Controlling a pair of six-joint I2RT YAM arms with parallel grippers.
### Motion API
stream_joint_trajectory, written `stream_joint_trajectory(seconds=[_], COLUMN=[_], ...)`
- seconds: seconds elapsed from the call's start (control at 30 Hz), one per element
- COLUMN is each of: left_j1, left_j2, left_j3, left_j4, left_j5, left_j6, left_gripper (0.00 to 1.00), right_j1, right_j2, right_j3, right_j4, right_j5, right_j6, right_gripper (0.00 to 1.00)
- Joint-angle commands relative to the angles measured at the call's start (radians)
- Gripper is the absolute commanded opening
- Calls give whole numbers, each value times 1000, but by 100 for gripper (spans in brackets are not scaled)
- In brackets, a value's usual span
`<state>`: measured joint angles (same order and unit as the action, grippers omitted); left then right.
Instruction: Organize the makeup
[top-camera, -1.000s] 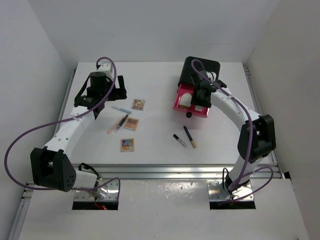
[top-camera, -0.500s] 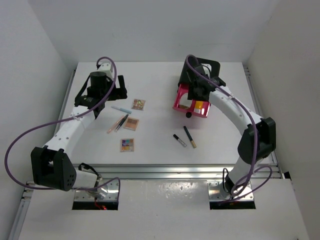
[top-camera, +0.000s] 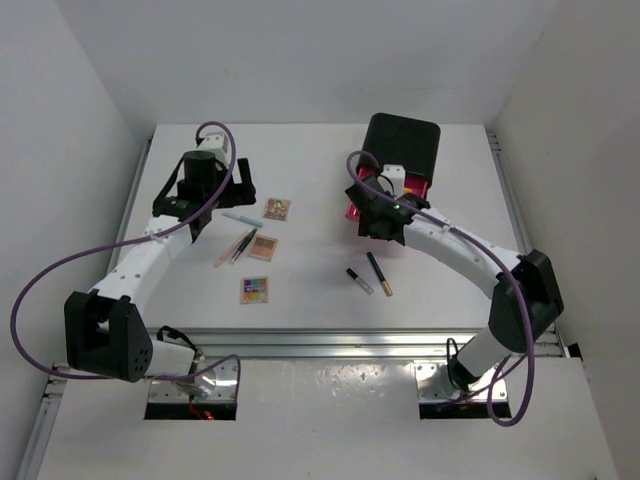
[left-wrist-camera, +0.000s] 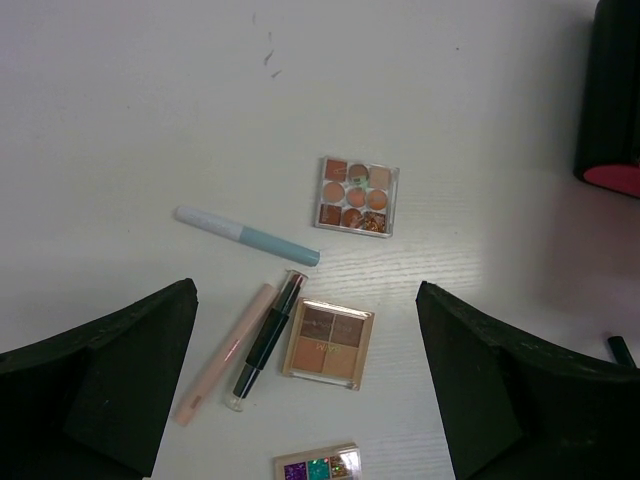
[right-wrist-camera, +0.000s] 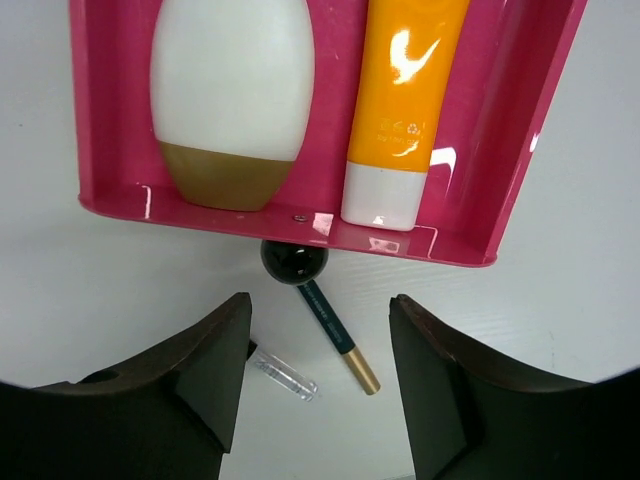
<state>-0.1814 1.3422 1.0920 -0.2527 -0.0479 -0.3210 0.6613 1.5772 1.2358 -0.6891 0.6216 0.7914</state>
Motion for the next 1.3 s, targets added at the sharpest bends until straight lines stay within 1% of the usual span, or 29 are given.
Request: stream_joint_trajectory(seconds=[0.0, 0.1, 0.13, 0.2, 0.47, 0.63, 0.77, 0.8, 0.87, 0.9, 0.93, 1.13, 1.2, 1.27], left_j1=[11, 11, 11, 11, 11, 11, 11, 11, 11, 11, 11, 11, 11, 11], left_j2=[-25, -35, -35, -44, -54, -54, -63, -63, -63, -63, -63, -63, -63, -63], left_j3=[-20, -29, -29, -40, -50, -50, -60, -60, -60, -60, -60, -60, -60, -60], left_j4=[36, 46, 46, 46, 64, 64, 64, 64, 64, 64, 64, 64, 64, 64], left_j5=[11, 11, 11, 11, 11, 11, 11, 11, 11, 11, 11, 2, 2, 2], left_j6=[-12, -21, -21, -32, -41, -41, -41, -41, -41, -41, -41, -41, -41, -41], left_gripper=[97, 97, 97, 97, 97, 97, 97, 97, 97, 97, 97, 97, 97, 97], right_j1=[1, 1, -8, -14, -52, -78, -80, -80, -78, -81, -80, -80, -78, -80], right_j2=[23, 58, 64, 69, 102, 119, 127, 126, 121, 118, 116, 109, 110, 109], right_j3=[-6, -4, -10, -21, -30, -41, -50, -49, -56, -56, -59, -59, -56, -55], right_j4=[22, 26, 58, 75, 114, 157, 181, 184, 183, 184, 183, 183, 184, 189], right_j5=[20, 9, -11, -51, -62, -121, -141, -145, -128, -122, -111, -92, -86, -83], right_j6=[52, 66, 66, 71, 100, 101, 106, 106, 108, 109, 111, 94, 95, 82], right_gripper=[58, 53, 51, 50, 51, 51, 50, 48, 45, 39, 37, 43, 43, 38])
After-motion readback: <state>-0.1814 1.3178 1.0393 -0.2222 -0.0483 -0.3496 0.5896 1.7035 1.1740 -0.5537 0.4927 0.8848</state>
